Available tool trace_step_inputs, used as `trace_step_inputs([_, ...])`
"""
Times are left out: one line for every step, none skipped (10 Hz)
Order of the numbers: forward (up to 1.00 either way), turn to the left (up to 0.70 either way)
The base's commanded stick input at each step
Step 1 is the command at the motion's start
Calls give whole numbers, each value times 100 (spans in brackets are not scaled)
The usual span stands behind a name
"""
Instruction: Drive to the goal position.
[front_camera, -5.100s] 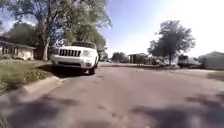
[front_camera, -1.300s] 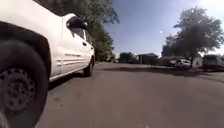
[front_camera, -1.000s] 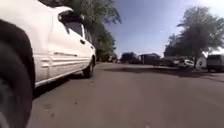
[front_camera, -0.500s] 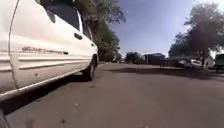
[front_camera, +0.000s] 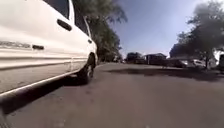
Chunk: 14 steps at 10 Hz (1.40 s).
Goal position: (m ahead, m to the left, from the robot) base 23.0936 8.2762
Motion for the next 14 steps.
trace_step_inputs([100, 0])
trace_step_inputs([100, 0])
trace_step_inputs([100, 0])
trace_step_inputs([100, 0])
trace_step_inputs([100, 0])
trace_step_inputs([100, 0])
trace_step_inputs([100, 0])
trace_step_inputs([100, 0])
trace_step_inputs([100, 0])
trace_step_inputs([100, 0])
trace_step_inputs([100, 0])
trace_step_inputs([100, 0])
trace_step_inputs([100, 0])
trace_step_inputs([100, 13])
